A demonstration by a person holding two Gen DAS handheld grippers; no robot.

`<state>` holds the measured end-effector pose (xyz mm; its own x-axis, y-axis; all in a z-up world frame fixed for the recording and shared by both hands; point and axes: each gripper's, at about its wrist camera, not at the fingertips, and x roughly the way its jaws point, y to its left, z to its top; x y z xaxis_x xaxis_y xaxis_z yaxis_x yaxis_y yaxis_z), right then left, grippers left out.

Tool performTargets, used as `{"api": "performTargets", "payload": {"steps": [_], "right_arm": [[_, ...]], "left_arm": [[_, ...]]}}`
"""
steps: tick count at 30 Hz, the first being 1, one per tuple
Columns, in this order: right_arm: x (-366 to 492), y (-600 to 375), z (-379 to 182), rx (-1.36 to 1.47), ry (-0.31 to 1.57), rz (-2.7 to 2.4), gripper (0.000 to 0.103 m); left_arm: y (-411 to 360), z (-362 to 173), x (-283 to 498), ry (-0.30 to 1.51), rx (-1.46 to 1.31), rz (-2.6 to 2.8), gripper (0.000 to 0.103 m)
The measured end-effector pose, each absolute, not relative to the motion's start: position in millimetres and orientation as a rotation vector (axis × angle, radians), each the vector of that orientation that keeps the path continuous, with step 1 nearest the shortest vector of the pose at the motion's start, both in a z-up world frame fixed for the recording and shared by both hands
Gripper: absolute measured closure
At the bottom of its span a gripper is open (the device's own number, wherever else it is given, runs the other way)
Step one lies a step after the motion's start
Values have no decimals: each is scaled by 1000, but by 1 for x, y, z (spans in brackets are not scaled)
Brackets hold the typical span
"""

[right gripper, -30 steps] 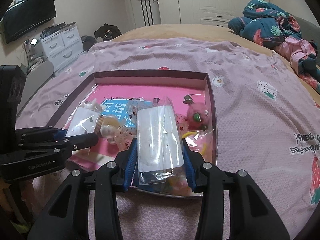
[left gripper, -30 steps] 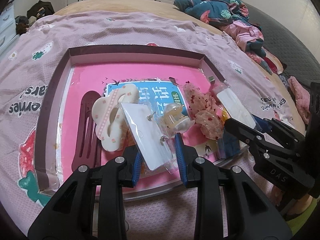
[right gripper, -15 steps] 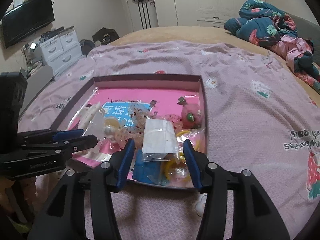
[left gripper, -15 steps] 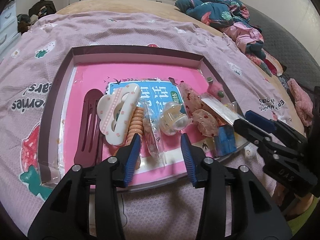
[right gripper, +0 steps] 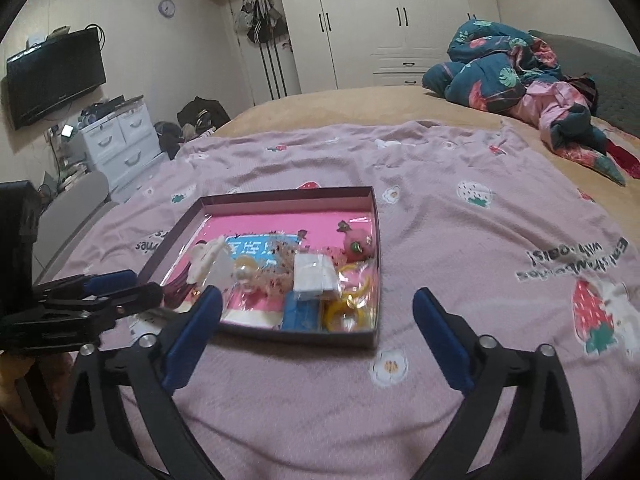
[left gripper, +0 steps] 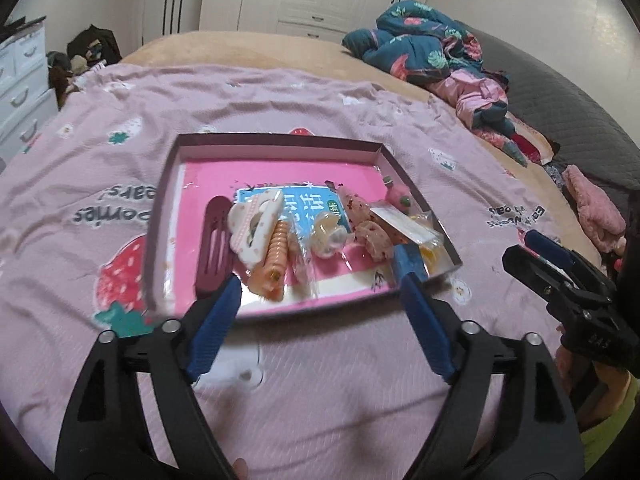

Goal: Organize jewelry
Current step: 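Withdraw both open tools from the tray back over the bed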

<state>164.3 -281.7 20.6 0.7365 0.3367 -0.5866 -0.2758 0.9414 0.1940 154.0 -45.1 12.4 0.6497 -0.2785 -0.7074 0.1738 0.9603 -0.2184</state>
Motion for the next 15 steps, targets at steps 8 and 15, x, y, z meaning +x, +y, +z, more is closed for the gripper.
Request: {"api": "performTargets", "payload": {"steps": [8, 15], "right_arm": [[132, -278, 22, 53, 662, 345, 5], [117, -274, 16, 32, 692, 353, 4]], "left_arm": [[-34, 17, 116, 794, -132, -230, 9], [-30, 12, 103, 805, -123, -201, 9]]}}
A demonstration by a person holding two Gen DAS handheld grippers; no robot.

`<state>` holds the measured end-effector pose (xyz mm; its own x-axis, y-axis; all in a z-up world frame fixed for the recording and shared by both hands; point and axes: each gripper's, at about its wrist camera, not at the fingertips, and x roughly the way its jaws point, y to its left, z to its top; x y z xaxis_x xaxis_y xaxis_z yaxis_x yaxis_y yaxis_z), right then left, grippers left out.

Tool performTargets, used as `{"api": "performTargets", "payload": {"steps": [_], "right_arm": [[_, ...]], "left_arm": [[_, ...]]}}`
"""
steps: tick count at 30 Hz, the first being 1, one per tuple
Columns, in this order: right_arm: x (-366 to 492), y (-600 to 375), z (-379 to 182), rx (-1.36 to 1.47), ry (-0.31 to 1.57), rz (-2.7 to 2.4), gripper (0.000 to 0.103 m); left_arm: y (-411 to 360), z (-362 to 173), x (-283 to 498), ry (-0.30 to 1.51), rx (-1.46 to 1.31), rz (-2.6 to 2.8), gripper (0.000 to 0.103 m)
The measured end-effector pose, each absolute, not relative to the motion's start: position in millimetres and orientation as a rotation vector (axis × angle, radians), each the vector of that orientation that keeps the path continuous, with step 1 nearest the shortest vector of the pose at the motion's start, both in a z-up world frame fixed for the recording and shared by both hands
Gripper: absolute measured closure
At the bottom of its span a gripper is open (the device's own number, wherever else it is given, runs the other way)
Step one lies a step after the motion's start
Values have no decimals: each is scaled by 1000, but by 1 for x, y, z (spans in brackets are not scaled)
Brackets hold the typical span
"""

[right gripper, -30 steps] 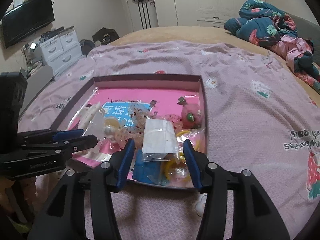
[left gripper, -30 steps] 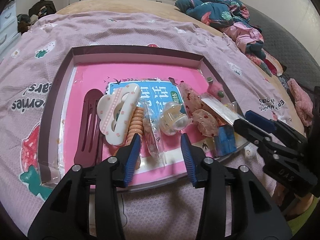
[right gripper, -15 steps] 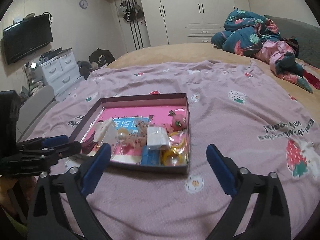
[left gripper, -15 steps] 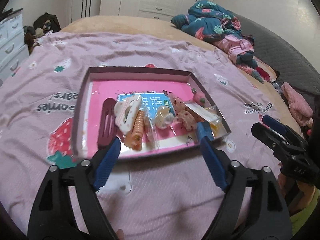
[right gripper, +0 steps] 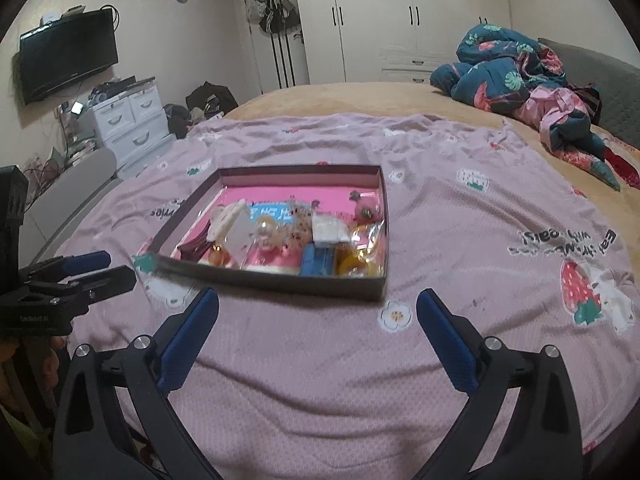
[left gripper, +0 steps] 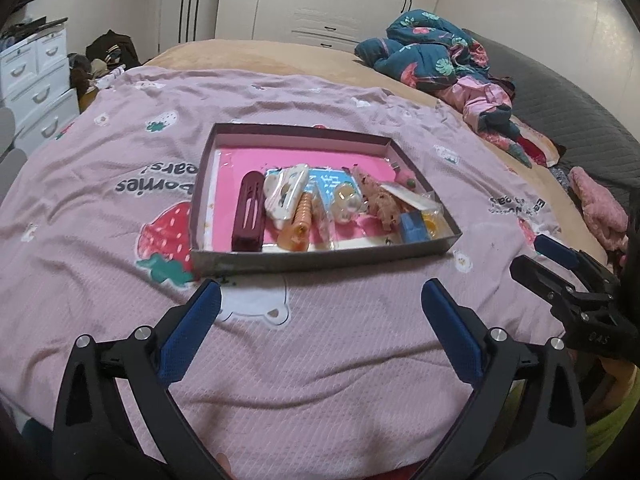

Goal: Organize jewelry
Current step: 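Withdraw both open tools from the tray back over the bed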

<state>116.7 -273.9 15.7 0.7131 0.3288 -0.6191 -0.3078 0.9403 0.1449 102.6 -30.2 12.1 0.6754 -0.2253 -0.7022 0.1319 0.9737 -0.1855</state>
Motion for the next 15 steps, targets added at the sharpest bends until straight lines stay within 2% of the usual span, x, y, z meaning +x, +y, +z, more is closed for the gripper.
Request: {"api": "performTargets", "payload": {"steps": [15], "right_arm": [[110, -274, 16, 35, 705, 353, 4]], "left_arm": [[-26, 15, 97, 802, -146, -186, 9]]}}
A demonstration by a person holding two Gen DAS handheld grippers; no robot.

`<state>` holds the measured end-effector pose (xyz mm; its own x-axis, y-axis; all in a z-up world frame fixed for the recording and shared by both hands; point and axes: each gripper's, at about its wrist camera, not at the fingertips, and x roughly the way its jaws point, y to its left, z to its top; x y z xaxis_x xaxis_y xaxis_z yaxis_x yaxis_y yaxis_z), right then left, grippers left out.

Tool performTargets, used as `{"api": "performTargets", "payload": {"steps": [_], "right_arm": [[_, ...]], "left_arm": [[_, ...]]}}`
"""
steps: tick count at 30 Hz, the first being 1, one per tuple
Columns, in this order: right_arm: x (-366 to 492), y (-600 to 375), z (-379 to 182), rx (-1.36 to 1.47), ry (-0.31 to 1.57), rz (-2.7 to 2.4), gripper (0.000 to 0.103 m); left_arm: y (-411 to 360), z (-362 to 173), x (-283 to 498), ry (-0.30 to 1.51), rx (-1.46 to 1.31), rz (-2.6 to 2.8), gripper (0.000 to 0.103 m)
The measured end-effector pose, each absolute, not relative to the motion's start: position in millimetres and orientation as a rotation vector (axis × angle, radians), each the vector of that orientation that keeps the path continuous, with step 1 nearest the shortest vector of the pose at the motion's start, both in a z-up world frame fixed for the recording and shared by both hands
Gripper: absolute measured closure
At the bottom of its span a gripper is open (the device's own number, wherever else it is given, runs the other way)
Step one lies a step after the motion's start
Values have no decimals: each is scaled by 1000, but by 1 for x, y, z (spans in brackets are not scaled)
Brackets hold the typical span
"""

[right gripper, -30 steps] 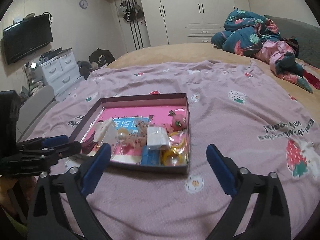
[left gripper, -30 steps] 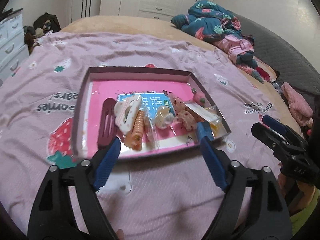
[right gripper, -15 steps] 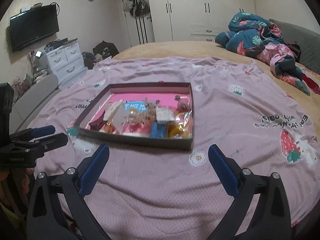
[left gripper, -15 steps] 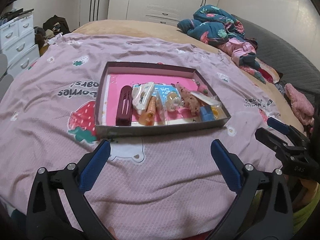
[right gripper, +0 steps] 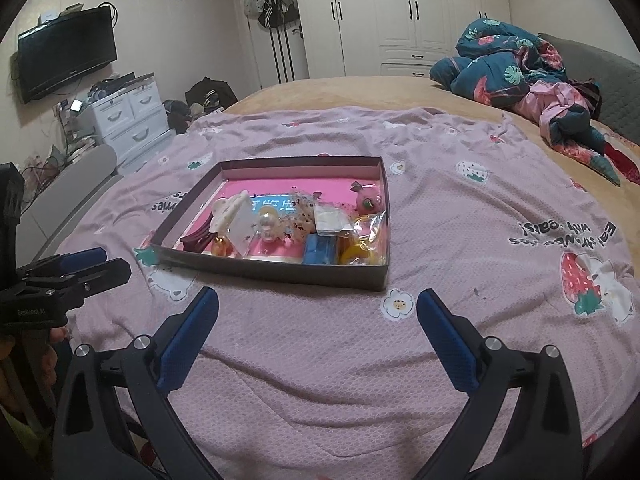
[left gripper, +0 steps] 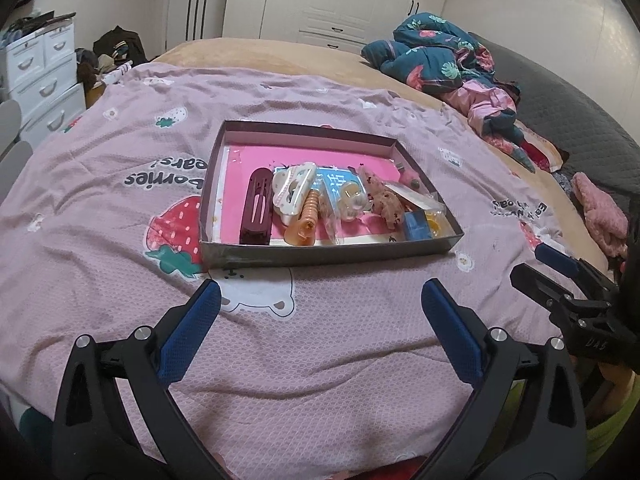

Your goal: Organize jewelry

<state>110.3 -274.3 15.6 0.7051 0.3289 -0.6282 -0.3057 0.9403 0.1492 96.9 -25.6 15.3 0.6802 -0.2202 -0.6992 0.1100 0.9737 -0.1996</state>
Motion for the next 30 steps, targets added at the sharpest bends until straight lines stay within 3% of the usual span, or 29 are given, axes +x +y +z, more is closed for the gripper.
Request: {"api": "performTargets", "payload": {"steps": [30], "right_arm": [[112, -276, 15, 45, 714, 353, 4]], "left_arm": [[-26, 15, 97, 812, -136, -166, 9]]}}
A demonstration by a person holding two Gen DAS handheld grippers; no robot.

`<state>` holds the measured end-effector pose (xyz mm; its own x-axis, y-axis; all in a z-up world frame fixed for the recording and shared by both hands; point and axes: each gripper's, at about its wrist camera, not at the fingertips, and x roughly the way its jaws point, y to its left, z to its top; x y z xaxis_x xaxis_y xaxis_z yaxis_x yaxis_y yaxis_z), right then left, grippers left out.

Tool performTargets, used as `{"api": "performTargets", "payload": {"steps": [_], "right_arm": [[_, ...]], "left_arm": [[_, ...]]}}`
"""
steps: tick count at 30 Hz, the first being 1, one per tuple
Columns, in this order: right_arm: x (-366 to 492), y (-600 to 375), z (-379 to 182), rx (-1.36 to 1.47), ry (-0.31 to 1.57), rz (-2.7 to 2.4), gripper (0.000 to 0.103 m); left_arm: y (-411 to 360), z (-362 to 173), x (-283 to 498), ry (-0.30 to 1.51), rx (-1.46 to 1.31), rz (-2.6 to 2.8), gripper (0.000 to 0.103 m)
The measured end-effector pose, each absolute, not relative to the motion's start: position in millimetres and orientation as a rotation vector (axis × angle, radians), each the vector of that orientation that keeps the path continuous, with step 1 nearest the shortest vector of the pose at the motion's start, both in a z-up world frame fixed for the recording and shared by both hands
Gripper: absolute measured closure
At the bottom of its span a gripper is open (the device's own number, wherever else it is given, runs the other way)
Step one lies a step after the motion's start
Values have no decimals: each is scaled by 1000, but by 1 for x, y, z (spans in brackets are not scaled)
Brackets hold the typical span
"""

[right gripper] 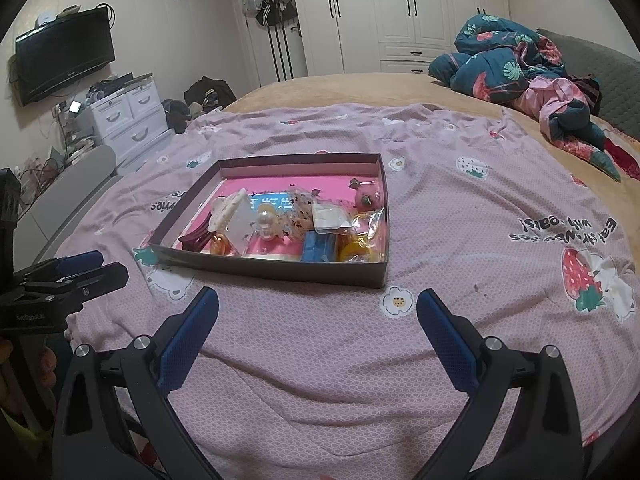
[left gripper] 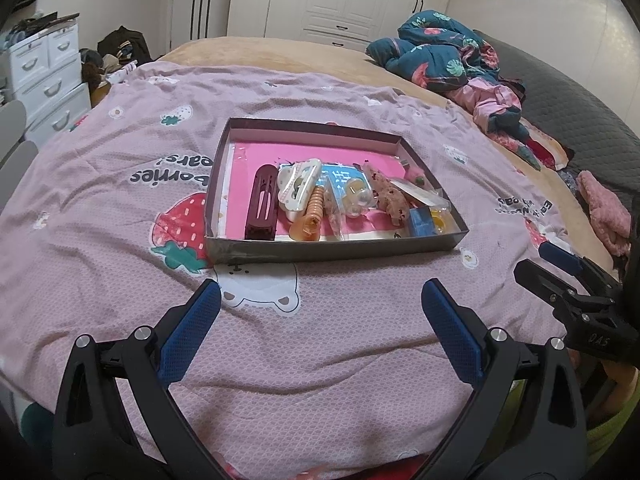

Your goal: Organize jewelry

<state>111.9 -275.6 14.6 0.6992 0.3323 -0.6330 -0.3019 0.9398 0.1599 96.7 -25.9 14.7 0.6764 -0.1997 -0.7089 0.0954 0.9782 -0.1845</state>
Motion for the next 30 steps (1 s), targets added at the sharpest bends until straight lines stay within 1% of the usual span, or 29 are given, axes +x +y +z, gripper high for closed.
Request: {"api": "performTargets", "payload": {"steps": [30], "right_arm": [[110, -277, 18, 49, 707, 358, 4]], "left_arm": [[-25, 20, 93, 796, -129, -163, 9]]}}
